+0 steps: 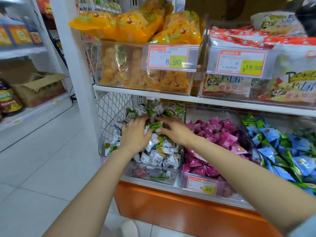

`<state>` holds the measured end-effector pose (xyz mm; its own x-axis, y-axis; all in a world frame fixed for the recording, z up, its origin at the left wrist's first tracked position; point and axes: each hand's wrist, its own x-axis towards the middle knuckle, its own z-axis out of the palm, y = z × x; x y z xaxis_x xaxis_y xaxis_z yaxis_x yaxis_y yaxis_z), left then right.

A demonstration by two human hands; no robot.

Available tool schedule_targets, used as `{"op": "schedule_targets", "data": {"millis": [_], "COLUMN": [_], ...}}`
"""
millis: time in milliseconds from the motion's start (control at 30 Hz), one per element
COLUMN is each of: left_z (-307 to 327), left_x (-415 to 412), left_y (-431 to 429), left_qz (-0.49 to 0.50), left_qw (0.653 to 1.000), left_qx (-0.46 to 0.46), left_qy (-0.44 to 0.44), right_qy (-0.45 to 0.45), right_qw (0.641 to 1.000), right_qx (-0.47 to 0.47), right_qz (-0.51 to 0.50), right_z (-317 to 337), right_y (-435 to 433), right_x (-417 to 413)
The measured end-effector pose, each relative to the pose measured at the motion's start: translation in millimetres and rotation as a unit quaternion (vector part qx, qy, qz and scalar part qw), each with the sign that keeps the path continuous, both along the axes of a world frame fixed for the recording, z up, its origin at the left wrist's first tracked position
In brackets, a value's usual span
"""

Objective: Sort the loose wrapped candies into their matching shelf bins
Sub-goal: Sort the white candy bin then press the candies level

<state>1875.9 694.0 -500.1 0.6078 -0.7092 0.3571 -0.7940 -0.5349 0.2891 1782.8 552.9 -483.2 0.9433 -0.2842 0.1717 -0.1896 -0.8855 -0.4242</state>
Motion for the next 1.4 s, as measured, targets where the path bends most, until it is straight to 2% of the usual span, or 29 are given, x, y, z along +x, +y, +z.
{"op": "schedule_targets", "data": {"millis": [167, 233, 333, 400, 467, 567, 700, 867, 1033, 1133, 1200, 1300, 1400], "left_z": [2.7, 4.8, 3.0, -4.0, -7.9, -9.7, -11.2, -10.7, -13.0, -10.6, -9.7, -9.3, -2.8], "left_x": [-2.4, -4.2, -5.5, -0.5, 4.9, 10.8, 19.6, 20.7, 25.4, 23.8, 21.3, 15.5, 13.3], "left_y": [4.9, 5.3, 8.6, 11.5, 13.8, 15.7, 15.2, 12.0, 11.3, 12.3, 13.5, 13.4, 16.3], "left_qz": [-0.024, -0.079, -0.187, -0.195, -0.182, -0.159, -0.109, -0.058, -0.039, -0.046, -0.06, -0.111, -0.138], "left_qw": [0.996, 0.992, 0.98, 0.975, 0.974, 0.971, 0.977, 0.984, 0.993, 0.997, 0.997, 0.989, 0.98], "left_qx": [-0.081, -0.098, -0.016, 0.039, 0.049, 0.067, 0.045, 0.019, -0.003, -0.001, 0.029, 0.096, 0.136], "left_qy": [-0.015, -0.023, -0.063, -0.101, -0.126, -0.166, -0.178, -0.17, -0.11, -0.057, -0.032, -0.004, 0.043], "right_qy": [-0.037, -0.036, -0.03, -0.021, -0.018, -0.019, 0.042, 0.031, 0.032, 0.051, 0.091, 0.169, 0.203], "right_qw": [0.997, 0.998, 0.998, 0.998, 0.998, 1.0, 0.992, 0.983, 0.988, 0.994, 0.991, 0.971, 0.958], "right_qx": [0.047, 0.039, 0.049, 0.066, 0.063, -0.001, -0.118, -0.179, -0.149, -0.096, -0.099, -0.164, -0.194], "right_qz": [-0.042, -0.038, -0.011, -0.003, 0.0, 0.019, 0.028, -0.008, -0.012, -0.008, -0.015, -0.038, -0.065], "right_z": [16.0, 17.7, 21.8, 25.4, 27.2, 27.6, 26.5, 26.0, 23.4, 29.8, 36.5, 39.5, 35.3], "right_y": [-9.1, -10.7, -14.3, -16.4, -19.7, -25.5, -31.8, -32.4, -36.8, -33.7, -31.1, -23.2, -18.4], "right_x": [15.7, 19.8, 17.8, 9.2, -2.5, -20.1, -31.8, -18.9, -17.9, -23.1, -27.4, -24.9, -16.2]}}
